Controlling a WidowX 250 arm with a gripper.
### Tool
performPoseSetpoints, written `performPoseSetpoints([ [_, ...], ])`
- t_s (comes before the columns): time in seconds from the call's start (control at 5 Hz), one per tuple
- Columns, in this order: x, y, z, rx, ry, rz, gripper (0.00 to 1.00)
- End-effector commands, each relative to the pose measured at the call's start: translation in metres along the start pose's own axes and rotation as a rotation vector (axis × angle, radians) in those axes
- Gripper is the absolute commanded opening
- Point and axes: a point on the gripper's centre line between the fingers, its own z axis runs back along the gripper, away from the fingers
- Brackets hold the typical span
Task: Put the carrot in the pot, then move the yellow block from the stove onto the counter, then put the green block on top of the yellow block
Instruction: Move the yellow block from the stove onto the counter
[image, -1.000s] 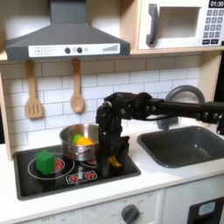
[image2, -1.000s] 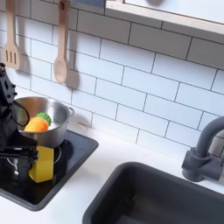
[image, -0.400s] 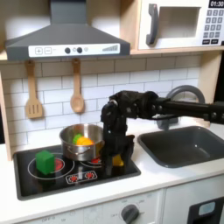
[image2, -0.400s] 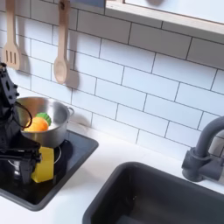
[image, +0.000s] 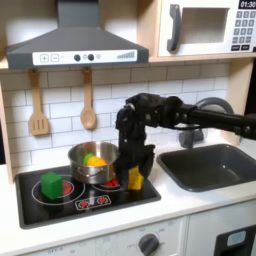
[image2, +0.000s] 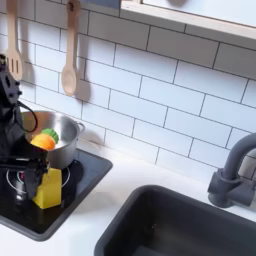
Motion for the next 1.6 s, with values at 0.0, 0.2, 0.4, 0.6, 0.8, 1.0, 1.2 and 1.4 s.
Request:
performPoseSetpoints([
  [0.0, 0.005, -0.002, 0.004, 0.001, 0.007, -0.001, 1.0],
  [0.2, 0.005, -0.003, 0.005, -0.005, 0.005, 0.001, 1.0],
  [0.4, 0.004, -0.012, -0.001, -0.015, 0.022, -0.02, 1.0],
  [0.6, 0.001, -0.014, -0.007, -0.014, 0.037, -0.037, 1.0],
  [0.8, 0.004, -0.018, -0.004, -0.011, 0.025, -0.051, 1.0],
  [1.0, 0.006, -0.02, -0.007, -0.015, 0.023, -0.05, 1.0],
  [1.2, 0.006, -0.024, -0.016, -0.004, 0.031, -0.058, 1.0],
  [1.4, 0.006, -0.024, -0.022, 0.016, 0.025, -0.051, 1.0],
])
